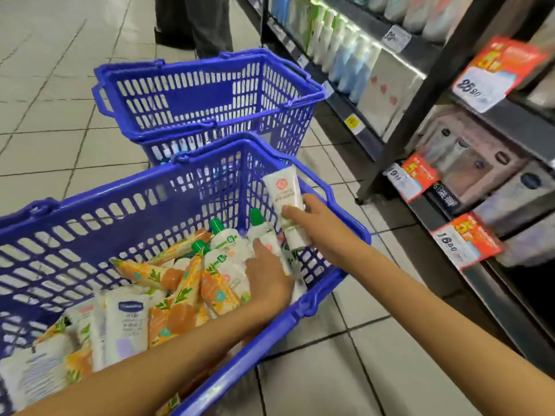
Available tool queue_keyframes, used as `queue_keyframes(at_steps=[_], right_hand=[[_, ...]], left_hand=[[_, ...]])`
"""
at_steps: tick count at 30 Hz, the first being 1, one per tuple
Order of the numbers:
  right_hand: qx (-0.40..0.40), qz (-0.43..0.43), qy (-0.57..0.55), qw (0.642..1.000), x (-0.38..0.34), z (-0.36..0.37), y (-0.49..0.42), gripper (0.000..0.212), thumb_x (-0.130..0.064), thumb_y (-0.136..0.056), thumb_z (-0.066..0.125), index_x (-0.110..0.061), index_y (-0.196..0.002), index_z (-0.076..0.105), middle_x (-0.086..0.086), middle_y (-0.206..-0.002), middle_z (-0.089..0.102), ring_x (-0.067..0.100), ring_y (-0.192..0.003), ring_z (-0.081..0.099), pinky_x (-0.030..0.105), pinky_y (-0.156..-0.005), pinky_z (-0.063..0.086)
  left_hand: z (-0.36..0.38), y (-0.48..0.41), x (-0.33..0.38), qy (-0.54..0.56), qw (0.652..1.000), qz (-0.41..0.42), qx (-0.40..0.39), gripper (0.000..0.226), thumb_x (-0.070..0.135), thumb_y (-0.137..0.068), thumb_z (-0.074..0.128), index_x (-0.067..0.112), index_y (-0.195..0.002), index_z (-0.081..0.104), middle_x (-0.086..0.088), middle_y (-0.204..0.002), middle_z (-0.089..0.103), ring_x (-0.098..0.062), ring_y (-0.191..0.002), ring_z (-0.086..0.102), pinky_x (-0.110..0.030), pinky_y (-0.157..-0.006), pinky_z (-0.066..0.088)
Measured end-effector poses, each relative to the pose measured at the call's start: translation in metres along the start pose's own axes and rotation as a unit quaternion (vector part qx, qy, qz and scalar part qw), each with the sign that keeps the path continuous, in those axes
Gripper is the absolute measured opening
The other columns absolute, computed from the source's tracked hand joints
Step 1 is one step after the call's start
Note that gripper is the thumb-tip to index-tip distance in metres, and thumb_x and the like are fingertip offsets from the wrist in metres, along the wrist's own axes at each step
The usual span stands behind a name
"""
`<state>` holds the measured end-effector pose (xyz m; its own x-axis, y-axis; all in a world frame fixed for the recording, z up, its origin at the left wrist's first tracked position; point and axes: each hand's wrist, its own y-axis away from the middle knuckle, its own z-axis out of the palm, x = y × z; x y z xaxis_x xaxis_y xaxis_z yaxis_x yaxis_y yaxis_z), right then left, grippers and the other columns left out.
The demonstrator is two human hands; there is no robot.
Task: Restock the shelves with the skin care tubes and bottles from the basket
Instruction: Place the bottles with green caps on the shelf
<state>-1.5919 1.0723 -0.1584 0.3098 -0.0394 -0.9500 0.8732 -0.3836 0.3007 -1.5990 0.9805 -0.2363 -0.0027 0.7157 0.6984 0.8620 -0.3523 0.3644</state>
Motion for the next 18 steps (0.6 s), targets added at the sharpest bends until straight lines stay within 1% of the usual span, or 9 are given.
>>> queue_keyframes(at_steps=[2,5,6,8,10,12,14,16,18], right_hand=[[0.015,-0.027,-0.055,0.998,-0.004,-0.006,0.013,0.019,-0.012,-0.093,0.051,-0.011,-0.112,0.049,0.014,-0.105,0.064,0.022,-0.068,0.063,0.041,-0.075,0.054],[0.025,-0.075,-0.131,0.988,-0.005,-0.034,0.041,0.012,-0.013,-0.094,0.049,-0.014,-0.105,0.051,0.005,-0.089,0.068,0.017,-0.066,0.065,0.032,-0.064,0.056],[0.03,-0.086,-0.143,0.986,-0.005,-0.048,0.055,0.01,-0.015,-0.094,0.049,-0.014,-0.103,0.051,0.002,-0.084,0.069,0.015,-0.065,0.066,0.027,-0.06,0.056],[0.067,-0.098,-0.161,0.98,-0.003,-0.081,0.087,0.011,-0.017,-0.094,0.047,-0.016,-0.104,0.052,0.001,-0.078,0.068,0.014,-0.063,0.066,0.024,-0.059,0.055],[0.135,-0.097,-0.171,0.971,0.002,-0.116,0.119,0.017,-0.019,-0.095,0.045,-0.017,-0.11,0.051,0.003,-0.079,0.065,0.015,-0.064,0.066,0.026,-0.063,0.056],[0.204,-0.1,-0.188,0.955,0.009,-0.146,0.157,0.021,-0.02,-0.096,0.044,-0.017,-0.115,0.048,0.006,-0.081,0.065,0.016,-0.063,0.064,0.026,-0.064,0.055],[0.262,-0.101,-0.189,0.941,0.015,-0.169,0.201,0.021,-0.026,-0.092,0.046,-0.019,-0.112,0.048,0.007,-0.081,0.066,0.016,-0.063,0.063,0.028,-0.064,0.055],[0.307,-0.106,-0.181,0.929,0.017,-0.185,0.253,0.029,-0.036,-0.086,0.049,-0.022,-0.112,0.047,0.003,-0.08,0.067,0.017,-0.063,0.062,0.03,-0.064,0.054],[0.346,-0.106,-0.166,0.917,0.013,-0.193,0.304,0.039,-0.039,-0.084,0.048,-0.021,-0.119,0.044,0.003,-0.08,0.063,0.017,-0.061,0.057,0.029,-0.061,0.053]], left_hand=[[-0.001,0.002,0.002,0.105,0.992,0.067,0.036,0.091,0.009,-0.08,0.064,0.013,-0.145,0.0,-0.019,-0.143,0.032,-0.033,-0.127,0.038,-0.036,-0.101,0.036],[-0.009,0.005,0.017,0.184,0.965,0.181,0.04,0.089,0.002,-0.079,0.063,0.037,-0.142,0.011,-0.016,-0.129,0.051,-0.027,-0.112,0.054,-0.044,-0.099,0.042],[-0.01,0.003,0.027,0.212,0.956,0.198,0.041,0.073,0.004,-0.079,0.064,0.029,-0.139,0.028,-0.016,-0.116,0.058,-0.025,-0.1,0.058,-0.046,-0.092,0.046],[-0.009,0.0,0.056,0.208,0.941,0.257,0.071,0.024,0.014,-0.083,0.061,0.005,-0.105,0.057,-0.015,-0.09,0.06,-0.022,-0.08,0.054,-0.043,-0.076,0.046],[0.0,0.007,0.096,0.205,0.916,0.33,0.097,0.013,0.019,-0.088,0.055,0.006,-0.086,0.055,0.002,-0.075,0.05,-0.02,-0.075,0.045,-0.031,-0.068,0.037],[0.014,0.032,0.14,0.262,0.878,0.391,0.088,0.008,0.022,-0.091,0.048,0.014,-0.091,0.05,0.014,-0.076,0.044,-0.009,-0.077,0.04,-0.018,-0.068,0.036],[0.032,0.067,0.175,0.313,0.846,0.431,0.033,0.015,0.021,-0.093,0.044,0.012,-0.104,0.049,0.012,-0.089,0.052,0.001,-0.08,0.043,-0.005,-0.075,0.037],[0.056,0.107,0.2,0.393,0.808,0.423,-0.118,0.022,0.02,-0.097,0.04,0.014,-0.116,0.049,0.007,-0.097,0.06,-0.001,-0.081,0.054,-0.013,-0.08,0.046],[0.082,0.153,0.217,0.434,0.768,0.358,-0.306,0.013,0.025,-0.1,0.035,0.029,-0.107,0.046,0.007,-0.08,0.065,-0.007,-0.063,0.061,-0.024,-0.063,0.054]])
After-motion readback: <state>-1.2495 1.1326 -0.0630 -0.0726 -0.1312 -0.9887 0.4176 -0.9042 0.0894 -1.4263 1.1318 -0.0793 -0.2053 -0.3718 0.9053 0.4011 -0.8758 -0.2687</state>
